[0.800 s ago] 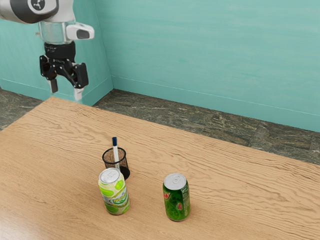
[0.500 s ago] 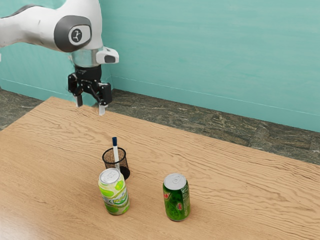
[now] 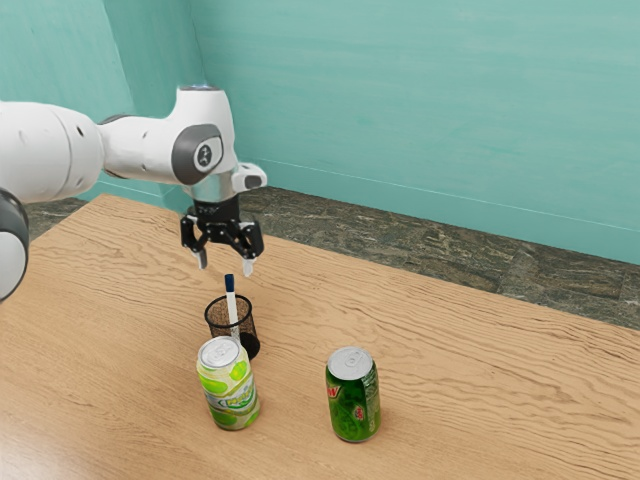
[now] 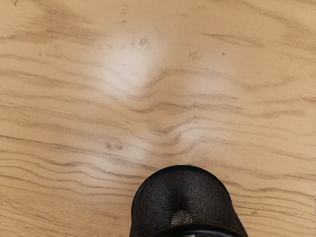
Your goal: Take the marker out of the pen holder and place it to the left of the pen holder.
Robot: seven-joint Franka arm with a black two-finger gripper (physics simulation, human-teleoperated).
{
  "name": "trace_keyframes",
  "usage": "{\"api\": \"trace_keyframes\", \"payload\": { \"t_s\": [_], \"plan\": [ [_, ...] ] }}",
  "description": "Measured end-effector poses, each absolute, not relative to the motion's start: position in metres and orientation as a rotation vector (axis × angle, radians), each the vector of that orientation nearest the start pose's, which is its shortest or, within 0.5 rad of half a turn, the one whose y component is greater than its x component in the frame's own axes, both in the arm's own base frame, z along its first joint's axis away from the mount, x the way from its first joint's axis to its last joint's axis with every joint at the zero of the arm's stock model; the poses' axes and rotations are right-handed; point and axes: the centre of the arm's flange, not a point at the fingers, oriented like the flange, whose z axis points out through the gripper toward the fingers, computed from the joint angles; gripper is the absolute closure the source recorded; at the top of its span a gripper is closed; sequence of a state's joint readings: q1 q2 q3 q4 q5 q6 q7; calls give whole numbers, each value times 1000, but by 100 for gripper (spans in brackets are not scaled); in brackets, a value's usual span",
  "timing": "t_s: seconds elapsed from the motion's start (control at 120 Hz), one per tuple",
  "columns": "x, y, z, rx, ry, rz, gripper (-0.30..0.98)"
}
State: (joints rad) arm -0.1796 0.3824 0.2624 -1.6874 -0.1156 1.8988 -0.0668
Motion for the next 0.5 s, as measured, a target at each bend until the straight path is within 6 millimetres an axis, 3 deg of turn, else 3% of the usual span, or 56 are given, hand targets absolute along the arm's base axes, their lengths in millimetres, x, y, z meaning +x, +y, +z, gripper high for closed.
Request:
{"api": "trace_keyframes", "payload": {
  "t_s": [0.292,0.5],
  "plan": [
    [640,25,337,-3106,-371,290,0],
    [635,21,338,-3101,-408,296,0]
  ]
}}
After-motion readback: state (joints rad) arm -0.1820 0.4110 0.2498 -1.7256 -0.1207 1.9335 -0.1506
